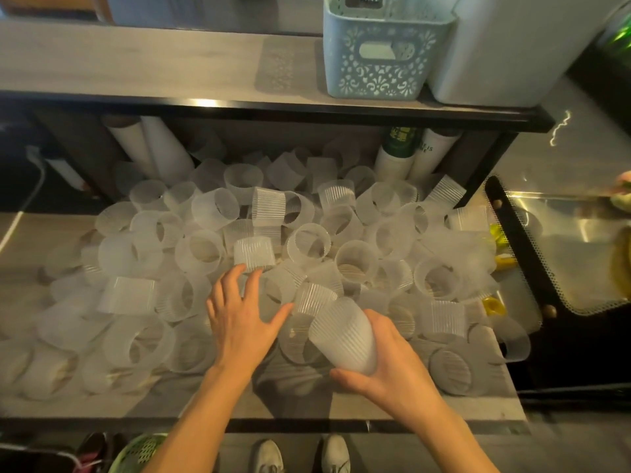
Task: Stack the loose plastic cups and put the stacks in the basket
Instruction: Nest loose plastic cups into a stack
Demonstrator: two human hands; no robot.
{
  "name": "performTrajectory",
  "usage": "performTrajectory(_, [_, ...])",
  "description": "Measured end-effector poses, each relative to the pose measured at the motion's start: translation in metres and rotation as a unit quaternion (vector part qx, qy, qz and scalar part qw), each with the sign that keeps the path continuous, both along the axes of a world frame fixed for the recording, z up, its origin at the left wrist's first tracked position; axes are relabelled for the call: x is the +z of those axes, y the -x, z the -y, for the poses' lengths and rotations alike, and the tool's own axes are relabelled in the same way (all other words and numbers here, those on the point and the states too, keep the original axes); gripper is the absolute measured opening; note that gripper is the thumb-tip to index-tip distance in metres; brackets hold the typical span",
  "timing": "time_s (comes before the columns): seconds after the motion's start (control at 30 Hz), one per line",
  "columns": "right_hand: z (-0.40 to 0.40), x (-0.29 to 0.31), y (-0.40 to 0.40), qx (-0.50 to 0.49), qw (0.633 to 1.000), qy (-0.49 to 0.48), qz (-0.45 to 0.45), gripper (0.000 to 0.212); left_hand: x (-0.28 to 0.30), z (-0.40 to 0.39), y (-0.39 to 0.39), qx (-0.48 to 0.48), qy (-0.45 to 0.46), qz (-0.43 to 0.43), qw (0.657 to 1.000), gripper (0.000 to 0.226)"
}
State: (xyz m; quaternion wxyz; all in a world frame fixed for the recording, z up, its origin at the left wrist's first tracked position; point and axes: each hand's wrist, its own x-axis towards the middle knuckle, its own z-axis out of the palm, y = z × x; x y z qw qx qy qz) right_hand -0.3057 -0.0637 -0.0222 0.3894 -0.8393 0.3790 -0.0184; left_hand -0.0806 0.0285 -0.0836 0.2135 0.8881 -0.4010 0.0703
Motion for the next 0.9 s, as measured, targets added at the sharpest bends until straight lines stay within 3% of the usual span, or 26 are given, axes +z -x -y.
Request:
performTrajectory(0.1, [0.000, 0.002, -0.002, 0.007, 1.000, 0.015, -0.009, 0.083, 0.010, -0.002, -0.002, 0.001, 0.076, -0.061, 0.995, 0.080])
performTrajectory(0.23, [0.004, 0.007, -0.007, 0.028, 0.998, 0.048, -0.018, 0.089, 0.039, -0.007, 0.003, -0.006, 0.215, -0.190, 0.958, 0.073])
performTrajectory(0.47, [0.007, 0.013, -0.016, 0.045, 0.993, 0.113, 0.003, 0.097, 0.075, -0.013, 0.031, -0.147, 0.236, -0.372, 0.886, 0.059])
performTrajectory(0.57, [0.003, 0.014, -0.017, 0.063, 0.990, 0.126, 0.011, 0.096, 0.084, -0.010, 0.039, -0.173, 0.220, -0.381, 0.881, 0.057])
performTrajectory(0.73, [-0.001, 0.015, -0.011, 0.049, 0.992, 0.114, 0.017, 0.098, 0.091, -0.005, 0.040, -0.189, 0.147, -0.309, 0.920, 0.061])
performTrajectory(0.9, [-0.002, 0.016, -0.002, 0.038, 0.994, 0.098, 0.010, 0.096, 0.094, -0.001, 0.037, -0.213, 0.085, -0.271, 0.935, 0.064])
